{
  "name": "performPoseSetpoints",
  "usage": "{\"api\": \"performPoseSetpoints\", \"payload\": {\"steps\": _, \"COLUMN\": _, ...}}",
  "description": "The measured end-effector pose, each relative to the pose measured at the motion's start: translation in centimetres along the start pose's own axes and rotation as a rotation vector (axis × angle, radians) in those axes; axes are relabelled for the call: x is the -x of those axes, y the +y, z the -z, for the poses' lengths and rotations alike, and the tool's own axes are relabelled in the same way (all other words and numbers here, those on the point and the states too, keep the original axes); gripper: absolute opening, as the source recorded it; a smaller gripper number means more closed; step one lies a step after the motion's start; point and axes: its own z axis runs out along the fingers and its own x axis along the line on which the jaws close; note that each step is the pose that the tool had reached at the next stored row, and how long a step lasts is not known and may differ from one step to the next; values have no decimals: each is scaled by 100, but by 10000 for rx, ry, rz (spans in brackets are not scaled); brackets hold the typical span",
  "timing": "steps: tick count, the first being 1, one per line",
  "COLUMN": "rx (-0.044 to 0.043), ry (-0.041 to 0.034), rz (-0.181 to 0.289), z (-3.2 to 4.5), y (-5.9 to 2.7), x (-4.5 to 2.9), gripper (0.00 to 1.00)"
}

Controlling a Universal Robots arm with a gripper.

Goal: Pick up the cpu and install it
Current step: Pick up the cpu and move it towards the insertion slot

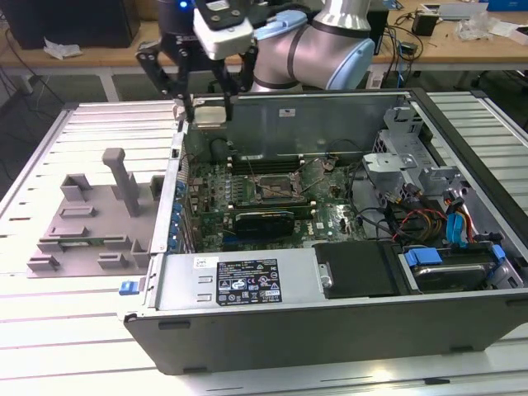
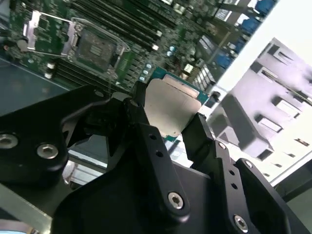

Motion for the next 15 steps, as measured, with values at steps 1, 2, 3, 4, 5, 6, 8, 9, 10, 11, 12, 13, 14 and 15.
{"api": "performPoseSetpoints", "payload": {"steps": 1, "rx": -1, "ry": 1, "rz": -1, "z": -2, "y": 0, "x": 80, "gripper": 55}}
{"api": "performPoseSetpoints", "payload": {"steps": 2, "rx": 0, "ry": 2, "rz": -2, "z": -5, "y": 1, "x": 128, "gripper": 55}}
{"api": "performPoseSetpoints", "payload": {"steps": 3, "rx": -1, "ry": 3, "rz": 0, "z": -6, "y": 0, "x": 168, "gripper": 55}}
{"api": "performPoseSetpoints", "payload": {"steps": 4, "rx": 0, "ry": 4, "rz": -1, "z": -7, "y": 1, "x": 210, "gripper": 55}}
{"api": "performPoseSetpoints", "payload": {"steps": 5, "rx": 0, "ry": 4, "rz": -3, "z": -9, "y": 1, "x": 243, "gripper": 55}}
{"api": "performPoseSetpoints", "payload": {"steps": 6, "rx": -1, "ry": 4, "rz": 0, "z": -10, "y": 1, "x": 297, "gripper": 55}}
{"api": "performPoseSetpoints", "payload": {"steps": 8, "rx": -1, "ry": 5, "rz": -2, "z": -14, "y": 1, "x": 404, "gripper": 55}}
{"api": "performPoseSetpoints", "payload": {"steps": 9, "rx": -1, "ry": 5, "rz": 0, "z": -15, "y": 2, "x": 436, "gripper": 55}}
{"api": "performPoseSetpoints", "payload": {"steps": 10, "rx": -1, "ry": 6, "rz": -1, "z": -17, "y": 3, "x": 471, "gripper": 55}}
{"api": "performPoseSetpoints", "payload": {"steps": 11, "rx": -1, "ry": 5, "rz": -1, "z": -17, "y": 3, "x": 482, "gripper": 55}}
{"api": "performPoseSetpoints", "payload": {"steps": 12, "rx": -1, "ry": 5, "rz": -2, "z": -17, "y": 3, "x": 482, "gripper": 55}}
{"api": "performPoseSetpoints", "payload": {"steps": 13, "rx": -1, "ry": 5, "rz": -3, "z": -17, "y": 3, "x": 482, "gripper": 55}}
{"api": "performPoseSetpoints", "payload": {"steps": 14, "rx": -1, "ry": 5, "rz": -2, "z": -17, "y": 3, "x": 484, "gripper": 55}}
{"api": "performPoseSetpoints", "payload": {"steps": 15, "rx": 0, "ry": 5, "rz": -1, "z": -17, "y": 3, "x": 485, "gripper": 55}}
